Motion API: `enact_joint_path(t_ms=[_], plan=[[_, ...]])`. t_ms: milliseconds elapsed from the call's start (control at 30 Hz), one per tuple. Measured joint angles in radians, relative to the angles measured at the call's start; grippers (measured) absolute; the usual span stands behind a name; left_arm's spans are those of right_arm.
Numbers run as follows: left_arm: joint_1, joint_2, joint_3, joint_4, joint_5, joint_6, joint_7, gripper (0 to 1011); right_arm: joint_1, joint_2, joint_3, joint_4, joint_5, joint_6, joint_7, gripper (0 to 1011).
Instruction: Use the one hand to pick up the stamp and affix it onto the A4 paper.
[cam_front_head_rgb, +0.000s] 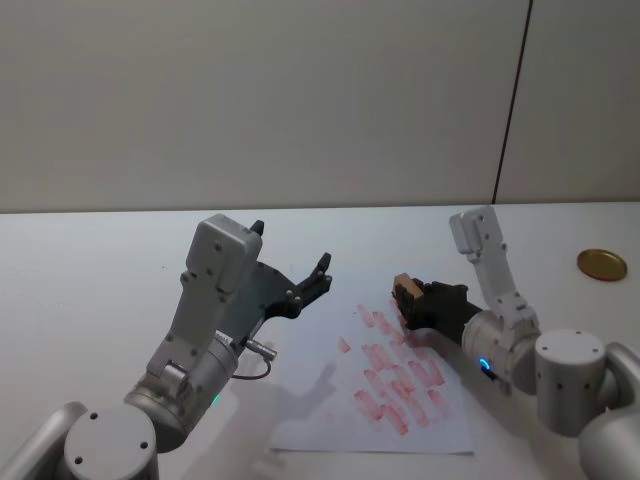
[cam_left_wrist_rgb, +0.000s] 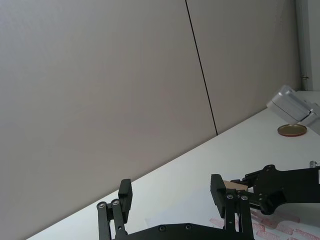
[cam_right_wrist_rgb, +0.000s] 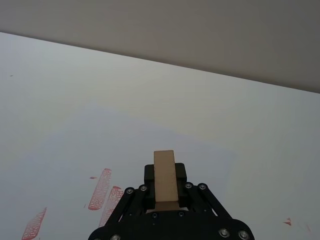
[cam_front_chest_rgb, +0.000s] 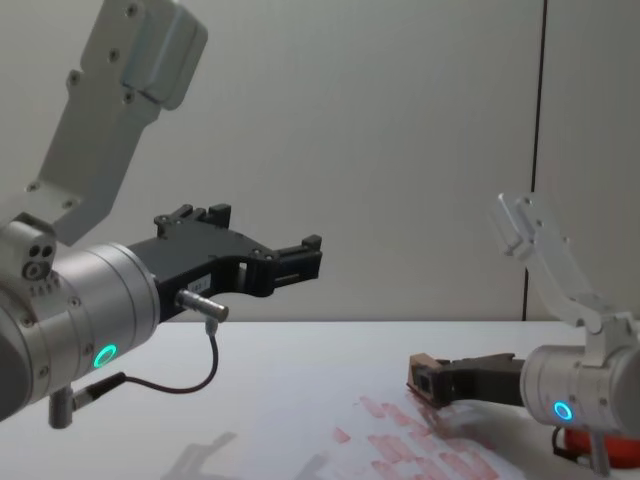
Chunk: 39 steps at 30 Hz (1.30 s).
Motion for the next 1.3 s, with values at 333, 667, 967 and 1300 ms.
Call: enact_joint_path(t_ms=[333, 667, 967, 1300], plan=[[0.000, 0.000, 0.000, 0.000, 0.000, 0.000, 0.000, 993, 0.012, -0.003, -0.001, 0.009, 0.002, 0.037, 0.001, 220], [0.000, 0.000, 0.000, 0.000, 0.000, 0.000, 0.000, 993, 0.017, -0.005, -0.003, 0.009, -0.005, 0.060, 0.000, 220], [0.000, 0.000, 0.000, 0.000, 0.000, 0.000, 0.000, 993, 0.016, -0.004, -0.009, -0.003, -0.022, 0.070, -0.002, 220], [0.000, 0.000, 0.000, 0.000, 0.000, 0.000, 0.000, 993, 0.009, -0.002, -0.013, -0.020, -0.033, 0.074, -0.008, 220]])
